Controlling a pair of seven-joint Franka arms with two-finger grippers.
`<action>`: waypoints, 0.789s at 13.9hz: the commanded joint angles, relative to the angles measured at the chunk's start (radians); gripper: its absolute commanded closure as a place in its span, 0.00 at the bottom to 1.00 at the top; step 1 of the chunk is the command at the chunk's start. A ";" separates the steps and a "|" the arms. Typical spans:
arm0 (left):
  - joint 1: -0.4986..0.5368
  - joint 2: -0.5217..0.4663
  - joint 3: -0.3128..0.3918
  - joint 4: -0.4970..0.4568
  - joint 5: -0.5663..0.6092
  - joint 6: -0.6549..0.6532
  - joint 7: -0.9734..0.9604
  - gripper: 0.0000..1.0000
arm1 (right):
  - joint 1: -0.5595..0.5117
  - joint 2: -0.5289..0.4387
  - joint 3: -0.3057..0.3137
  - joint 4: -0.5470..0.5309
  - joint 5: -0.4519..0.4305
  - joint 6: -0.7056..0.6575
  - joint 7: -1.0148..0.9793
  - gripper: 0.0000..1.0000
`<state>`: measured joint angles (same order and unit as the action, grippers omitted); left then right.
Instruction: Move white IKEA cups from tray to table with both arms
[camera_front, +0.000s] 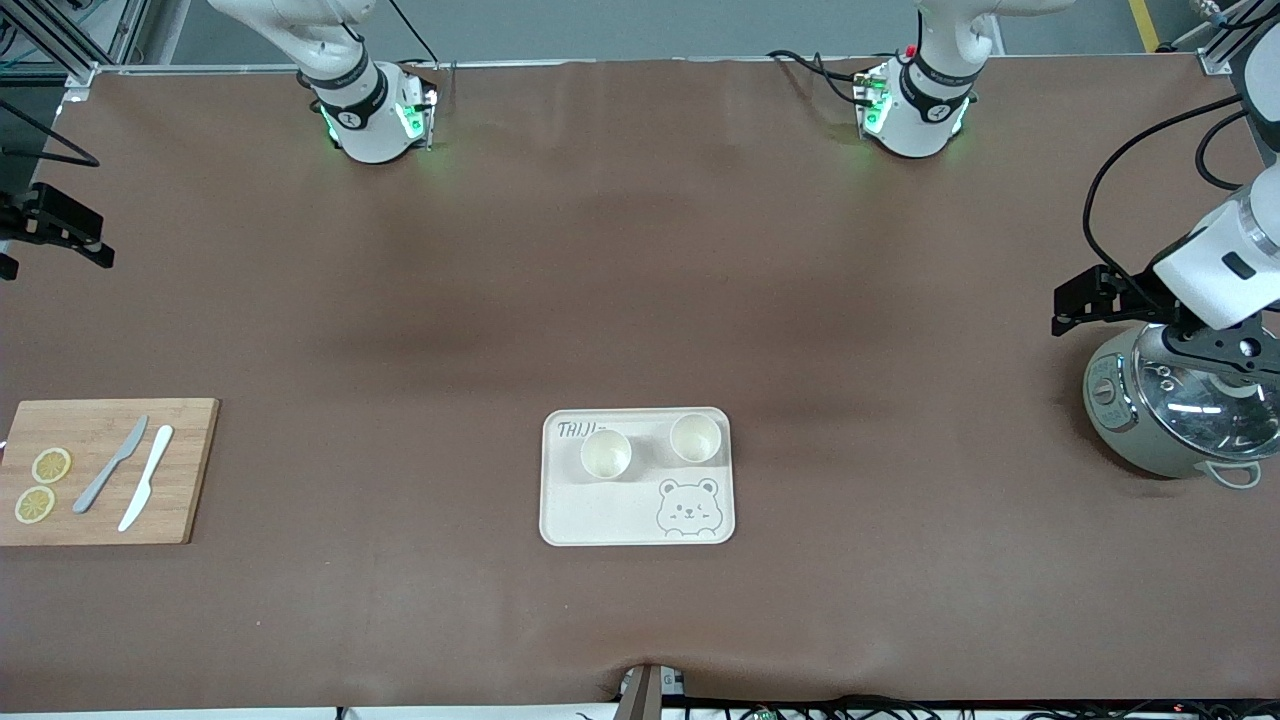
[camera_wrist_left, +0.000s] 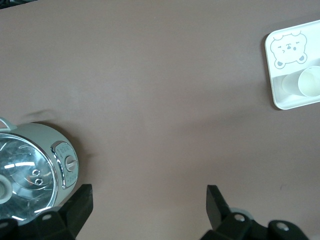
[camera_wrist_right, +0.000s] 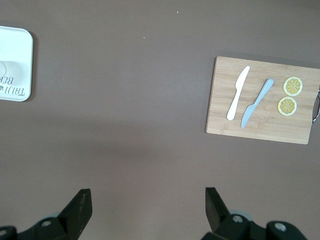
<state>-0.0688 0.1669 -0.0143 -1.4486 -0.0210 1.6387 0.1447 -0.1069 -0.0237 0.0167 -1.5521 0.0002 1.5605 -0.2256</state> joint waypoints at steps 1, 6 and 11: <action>0.006 0.009 -0.001 0.004 -0.016 0.007 -0.002 0.00 | -0.004 0.011 0.002 0.026 0.012 -0.010 -0.012 0.00; -0.012 0.048 -0.010 0.008 -0.016 0.039 -0.075 0.00 | -0.004 0.011 0.003 0.026 0.012 -0.010 -0.012 0.00; -0.084 0.209 -0.010 0.128 -0.014 0.064 -0.169 0.00 | -0.002 0.013 0.003 0.026 0.012 -0.007 -0.009 0.00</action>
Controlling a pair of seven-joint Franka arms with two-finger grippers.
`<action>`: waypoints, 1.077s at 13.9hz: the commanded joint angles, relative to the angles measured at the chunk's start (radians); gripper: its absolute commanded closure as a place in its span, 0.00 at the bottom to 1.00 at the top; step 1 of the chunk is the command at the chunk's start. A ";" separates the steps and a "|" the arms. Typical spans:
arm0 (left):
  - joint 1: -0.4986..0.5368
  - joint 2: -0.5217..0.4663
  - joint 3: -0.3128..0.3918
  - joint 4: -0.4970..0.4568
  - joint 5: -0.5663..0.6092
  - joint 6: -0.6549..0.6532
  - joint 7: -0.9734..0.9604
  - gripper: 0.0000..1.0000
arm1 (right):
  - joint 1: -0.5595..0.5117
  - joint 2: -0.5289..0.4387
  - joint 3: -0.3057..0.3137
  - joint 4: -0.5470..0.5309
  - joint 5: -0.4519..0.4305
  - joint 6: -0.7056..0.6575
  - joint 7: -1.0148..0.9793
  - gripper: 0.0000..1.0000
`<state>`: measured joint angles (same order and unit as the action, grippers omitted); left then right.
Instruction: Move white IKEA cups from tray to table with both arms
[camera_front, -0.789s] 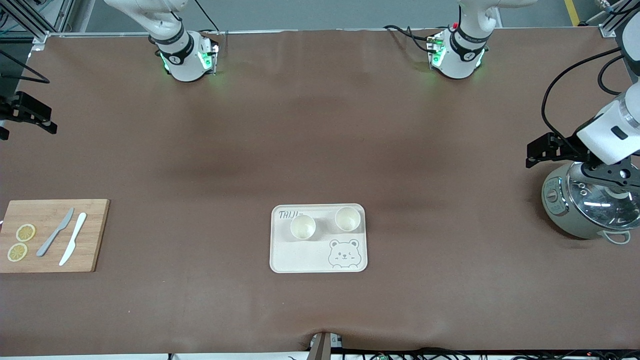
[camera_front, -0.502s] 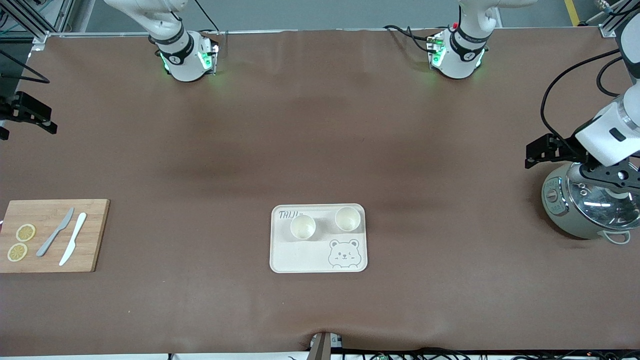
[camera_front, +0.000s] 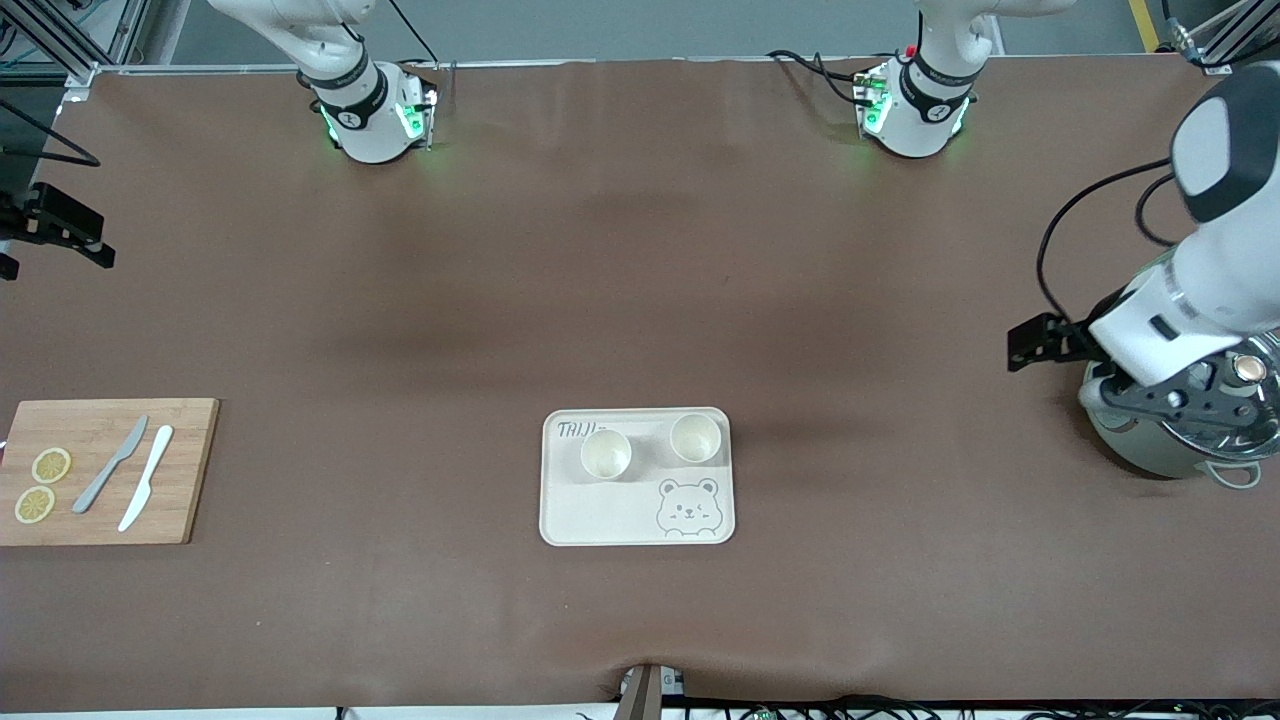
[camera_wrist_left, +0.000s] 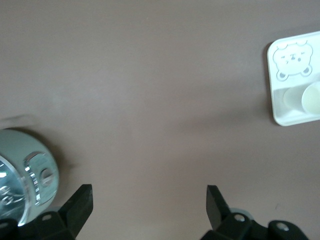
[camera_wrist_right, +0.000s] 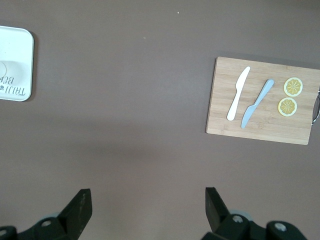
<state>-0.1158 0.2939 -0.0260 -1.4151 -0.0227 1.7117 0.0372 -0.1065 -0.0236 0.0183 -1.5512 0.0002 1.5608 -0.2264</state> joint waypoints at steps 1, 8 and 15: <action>-0.066 0.109 0.001 0.105 -0.011 -0.007 -0.100 0.00 | -0.002 0.019 0.002 0.025 0.012 -0.005 -0.004 0.00; -0.237 0.278 0.000 0.174 -0.014 0.077 -0.371 0.00 | -0.007 0.022 0.002 0.026 0.012 -0.018 -0.007 0.00; -0.341 0.373 0.000 0.137 -0.017 0.234 -0.617 0.00 | 0.007 0.037 0.006 0.031 0.027 -0.038 -0.004 0.00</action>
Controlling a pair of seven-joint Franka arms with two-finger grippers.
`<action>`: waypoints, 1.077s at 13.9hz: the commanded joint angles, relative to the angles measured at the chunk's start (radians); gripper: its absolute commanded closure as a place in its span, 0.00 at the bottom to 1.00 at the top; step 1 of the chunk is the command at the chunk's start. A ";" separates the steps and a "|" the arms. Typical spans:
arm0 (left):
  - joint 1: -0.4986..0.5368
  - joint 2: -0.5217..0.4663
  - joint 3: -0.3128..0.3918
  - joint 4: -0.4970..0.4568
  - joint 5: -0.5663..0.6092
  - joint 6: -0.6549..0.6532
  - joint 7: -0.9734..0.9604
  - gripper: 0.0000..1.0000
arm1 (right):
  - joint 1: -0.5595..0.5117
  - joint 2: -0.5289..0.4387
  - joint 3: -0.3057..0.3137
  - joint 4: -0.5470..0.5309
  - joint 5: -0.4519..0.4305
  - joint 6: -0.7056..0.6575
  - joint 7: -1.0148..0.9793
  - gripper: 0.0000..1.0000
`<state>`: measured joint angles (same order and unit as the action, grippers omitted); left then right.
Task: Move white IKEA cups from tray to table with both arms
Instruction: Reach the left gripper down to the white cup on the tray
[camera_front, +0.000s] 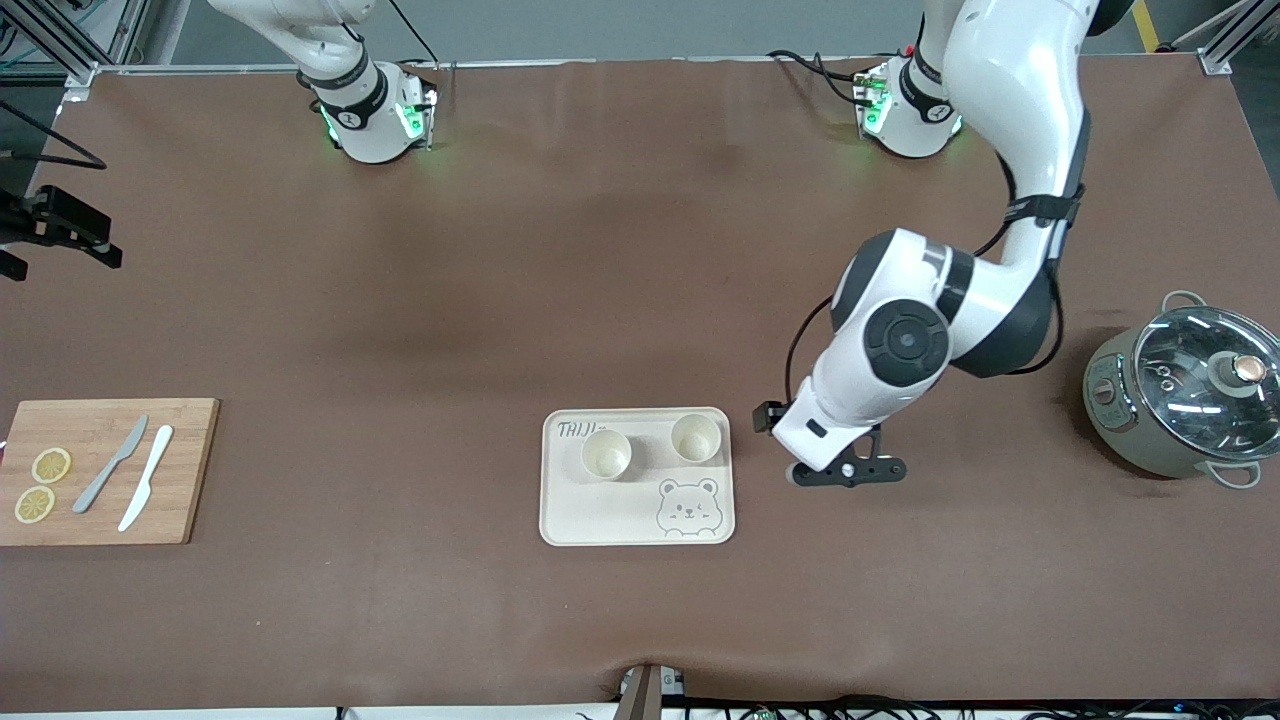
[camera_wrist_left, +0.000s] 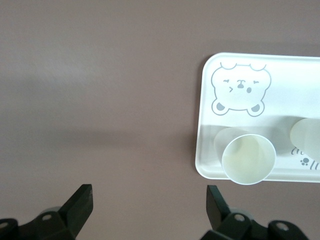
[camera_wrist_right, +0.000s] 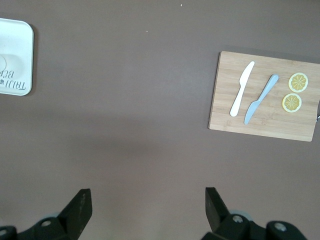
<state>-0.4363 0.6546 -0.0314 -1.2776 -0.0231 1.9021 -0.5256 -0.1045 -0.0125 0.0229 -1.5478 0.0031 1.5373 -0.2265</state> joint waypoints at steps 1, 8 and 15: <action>-0.045 0.025 0.007 -0.015 -0.015 0.134 -0.095 0.00 | -0.006 0.038 0.000 0.029 0.085 -0.002 -0.004 0.00; -0.087 0.121 0.010 -0.020 0.011 0.238 -0.188 0.00 | 0.053 0.086 -0.006 0.017 0.244 0.130 0.140 0.00; -0.093 0.160 0.010 -0.020 0.009 0.267 -0.197 0.00 | 0.402 0.261 -0.005 0.072 0.052 0.264 0.585 0.00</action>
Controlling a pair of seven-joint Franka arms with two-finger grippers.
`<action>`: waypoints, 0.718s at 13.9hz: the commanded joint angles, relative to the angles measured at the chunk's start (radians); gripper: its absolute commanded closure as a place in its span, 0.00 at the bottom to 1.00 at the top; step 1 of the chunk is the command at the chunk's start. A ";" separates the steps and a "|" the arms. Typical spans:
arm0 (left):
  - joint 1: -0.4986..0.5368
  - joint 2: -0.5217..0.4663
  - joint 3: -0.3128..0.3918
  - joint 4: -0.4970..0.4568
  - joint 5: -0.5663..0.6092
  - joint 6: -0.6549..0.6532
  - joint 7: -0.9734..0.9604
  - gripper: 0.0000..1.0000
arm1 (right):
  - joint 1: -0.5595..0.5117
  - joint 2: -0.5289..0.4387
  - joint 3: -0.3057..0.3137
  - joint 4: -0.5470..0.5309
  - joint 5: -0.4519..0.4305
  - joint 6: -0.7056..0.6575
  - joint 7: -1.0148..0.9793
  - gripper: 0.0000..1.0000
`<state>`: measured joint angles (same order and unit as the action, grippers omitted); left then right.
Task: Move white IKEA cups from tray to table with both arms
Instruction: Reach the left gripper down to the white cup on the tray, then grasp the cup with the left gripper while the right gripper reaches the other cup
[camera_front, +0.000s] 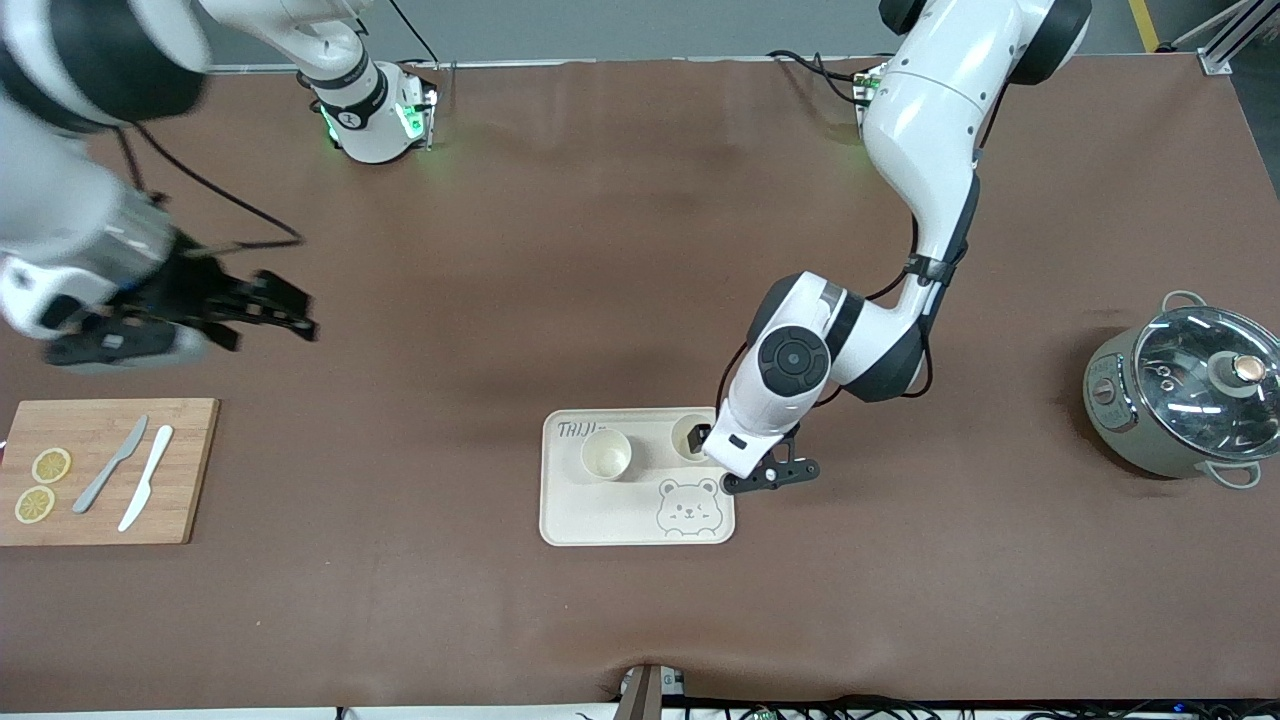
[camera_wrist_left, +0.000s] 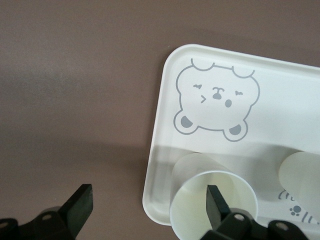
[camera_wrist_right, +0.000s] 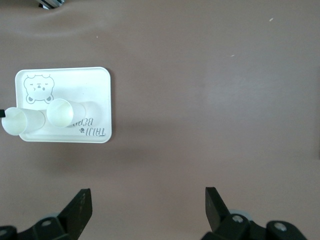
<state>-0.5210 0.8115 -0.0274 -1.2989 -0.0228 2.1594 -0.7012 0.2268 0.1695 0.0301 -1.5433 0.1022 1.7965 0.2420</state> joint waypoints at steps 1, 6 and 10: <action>-0.010 0.008 0.006 0.001 0.009 0.011 -0.021 0.00 | 0.101 0.114 -0.012 0.092 -0.074 0.006 0.161 0.00; -0.036 0.054 0.007 0.003 0.015 0.077 -0.064 0.00 | 0.167 0.231 -0.012 0.130 -0.075 0.087 0.249 0.00; -0.033 0.061 0.004 0.006 -0.003 0.100 -0.116 0.99 | 0.227 0.306 -0.012 0.137 -0.078 0.162 0.290 0.00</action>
<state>-0.5521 0.8772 -0.0279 -1.2993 -0.0228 2.2463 -0.7629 0.4194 0.4321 0.0279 -1.4488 0.0400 1.9448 0.4954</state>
